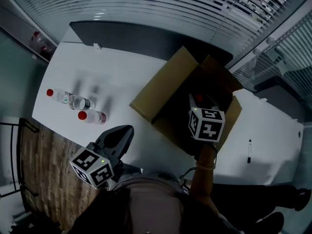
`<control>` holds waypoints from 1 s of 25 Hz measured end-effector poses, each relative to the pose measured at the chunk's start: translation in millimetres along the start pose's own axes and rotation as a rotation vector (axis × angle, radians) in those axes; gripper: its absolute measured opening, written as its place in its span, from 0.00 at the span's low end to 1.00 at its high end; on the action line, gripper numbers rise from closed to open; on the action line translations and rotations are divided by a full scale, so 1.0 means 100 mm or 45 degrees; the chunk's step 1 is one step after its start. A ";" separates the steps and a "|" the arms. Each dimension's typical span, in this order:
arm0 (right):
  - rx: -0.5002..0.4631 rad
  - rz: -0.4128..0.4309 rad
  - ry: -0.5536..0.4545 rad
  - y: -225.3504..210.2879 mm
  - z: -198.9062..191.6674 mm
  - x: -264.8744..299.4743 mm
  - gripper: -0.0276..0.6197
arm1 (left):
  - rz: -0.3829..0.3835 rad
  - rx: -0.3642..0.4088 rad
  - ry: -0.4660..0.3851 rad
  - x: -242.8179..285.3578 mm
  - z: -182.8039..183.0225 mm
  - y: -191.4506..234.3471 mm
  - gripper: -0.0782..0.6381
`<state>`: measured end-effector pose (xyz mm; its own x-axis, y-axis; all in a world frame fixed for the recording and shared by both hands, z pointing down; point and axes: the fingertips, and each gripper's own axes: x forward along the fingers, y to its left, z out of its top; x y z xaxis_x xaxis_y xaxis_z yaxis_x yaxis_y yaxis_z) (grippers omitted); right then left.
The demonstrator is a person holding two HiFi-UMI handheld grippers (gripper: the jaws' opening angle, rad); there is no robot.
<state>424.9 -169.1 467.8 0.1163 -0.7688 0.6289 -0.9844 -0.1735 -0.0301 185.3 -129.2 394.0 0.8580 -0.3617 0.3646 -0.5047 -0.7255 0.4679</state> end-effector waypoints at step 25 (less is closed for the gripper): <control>-0.107 0.054 -0.251 0.37 0.37 -0.95 0.31 | 0.013 0.056 -0.114 -0.52 -0.13 -0.34 0.12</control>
<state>382.7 -125.5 378.1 0.0900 -0.8813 0.4639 -0.9955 -0.0928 0.0169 156.2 -78.0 369.8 0.8590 -0.4188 0.2945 -0.5104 -0.7457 0.4284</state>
